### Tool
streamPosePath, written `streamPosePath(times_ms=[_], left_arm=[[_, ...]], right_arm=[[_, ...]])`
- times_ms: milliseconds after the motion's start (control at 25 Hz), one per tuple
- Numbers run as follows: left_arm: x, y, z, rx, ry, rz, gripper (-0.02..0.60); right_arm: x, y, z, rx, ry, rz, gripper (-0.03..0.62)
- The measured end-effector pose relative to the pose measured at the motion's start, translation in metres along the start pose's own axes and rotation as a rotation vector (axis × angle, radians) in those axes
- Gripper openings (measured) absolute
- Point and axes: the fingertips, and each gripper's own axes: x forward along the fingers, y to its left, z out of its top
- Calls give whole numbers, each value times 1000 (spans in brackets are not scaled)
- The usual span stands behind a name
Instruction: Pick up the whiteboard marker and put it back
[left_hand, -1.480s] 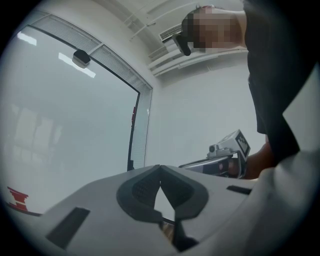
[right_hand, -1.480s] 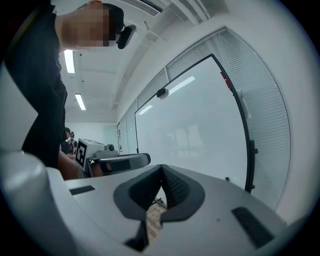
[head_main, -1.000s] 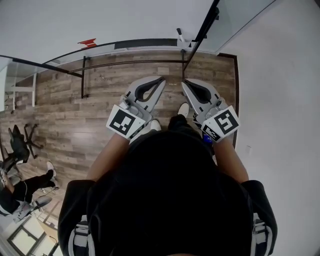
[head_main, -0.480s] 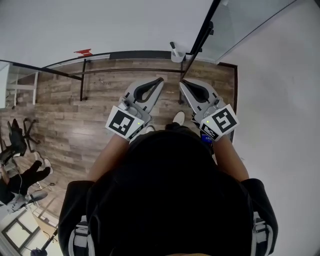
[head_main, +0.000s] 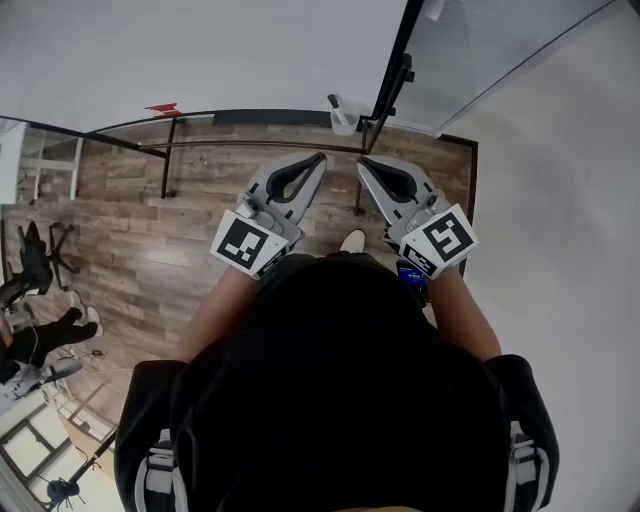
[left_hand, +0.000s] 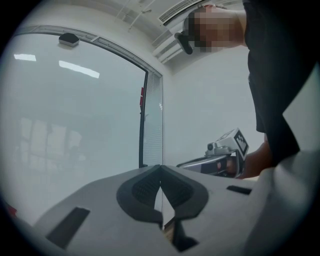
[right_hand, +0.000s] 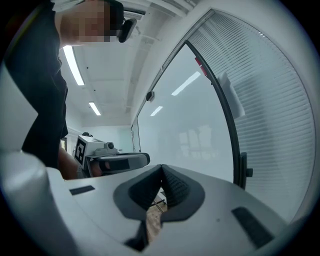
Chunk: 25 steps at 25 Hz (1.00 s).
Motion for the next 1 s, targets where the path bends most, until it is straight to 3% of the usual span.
streamPosePath(times_ms=[360, 680, 1000], left_arm=[[27, -6, -6, -15, 10, 22, 3], [42, 21, -13, -21, -10, 40, 3], [53, 59, -34, -47, 10, -20, 3]], right_arm=[[-15, -25, -9, 13, 11, 20, -6], [6, -44, -31, 26, 68, 25, -5], [44, -68, -53, 47, 143, -37, -5]])
